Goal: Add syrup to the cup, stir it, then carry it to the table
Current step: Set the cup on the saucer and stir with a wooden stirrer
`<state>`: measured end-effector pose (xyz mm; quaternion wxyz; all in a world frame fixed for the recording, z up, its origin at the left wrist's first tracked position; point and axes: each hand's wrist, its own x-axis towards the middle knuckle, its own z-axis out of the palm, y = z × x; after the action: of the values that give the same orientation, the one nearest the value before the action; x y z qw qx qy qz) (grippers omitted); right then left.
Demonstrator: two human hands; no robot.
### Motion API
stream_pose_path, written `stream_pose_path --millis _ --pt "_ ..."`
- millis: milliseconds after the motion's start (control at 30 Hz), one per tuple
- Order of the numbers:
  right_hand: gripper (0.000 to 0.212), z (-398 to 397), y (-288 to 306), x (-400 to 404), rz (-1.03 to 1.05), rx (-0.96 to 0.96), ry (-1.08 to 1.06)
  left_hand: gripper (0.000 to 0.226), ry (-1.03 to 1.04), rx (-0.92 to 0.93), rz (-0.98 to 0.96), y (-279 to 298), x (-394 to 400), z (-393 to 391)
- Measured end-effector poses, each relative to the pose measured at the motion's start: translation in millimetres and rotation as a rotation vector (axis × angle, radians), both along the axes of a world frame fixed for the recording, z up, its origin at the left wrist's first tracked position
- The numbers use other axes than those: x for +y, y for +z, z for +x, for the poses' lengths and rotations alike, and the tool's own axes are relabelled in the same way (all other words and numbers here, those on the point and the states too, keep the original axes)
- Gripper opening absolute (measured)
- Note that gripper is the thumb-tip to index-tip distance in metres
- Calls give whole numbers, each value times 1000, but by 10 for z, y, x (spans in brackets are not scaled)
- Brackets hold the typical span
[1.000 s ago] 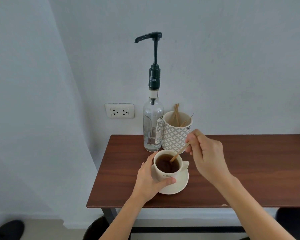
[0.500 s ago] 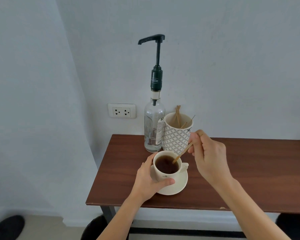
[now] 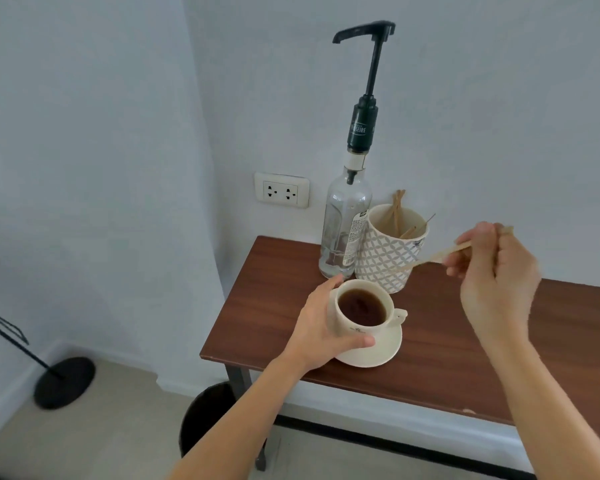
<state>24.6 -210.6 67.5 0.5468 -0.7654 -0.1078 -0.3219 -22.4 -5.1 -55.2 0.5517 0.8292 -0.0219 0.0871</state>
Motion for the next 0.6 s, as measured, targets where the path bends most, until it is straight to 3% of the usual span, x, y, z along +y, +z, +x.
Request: stream_pose_path --millis 133,233,333,467,600 --pt "39 -16 182 -249 647 188 151 95 149 -175 15 132 -48 -95" --pt "37 -135 147 54 815 292 271 73 384 -283 -19 178 564 -217" --pt "35 -335 92 626 825 360 305 63 578 -248 -11 11 1460 -304" --pt "36 -674 -245 1646 738 448 326 65 664 -13 -14 -356 2667 -333" --pt "30 -849 -670 2657 464 530 258 74 671 157 26 -515 3525 -154"
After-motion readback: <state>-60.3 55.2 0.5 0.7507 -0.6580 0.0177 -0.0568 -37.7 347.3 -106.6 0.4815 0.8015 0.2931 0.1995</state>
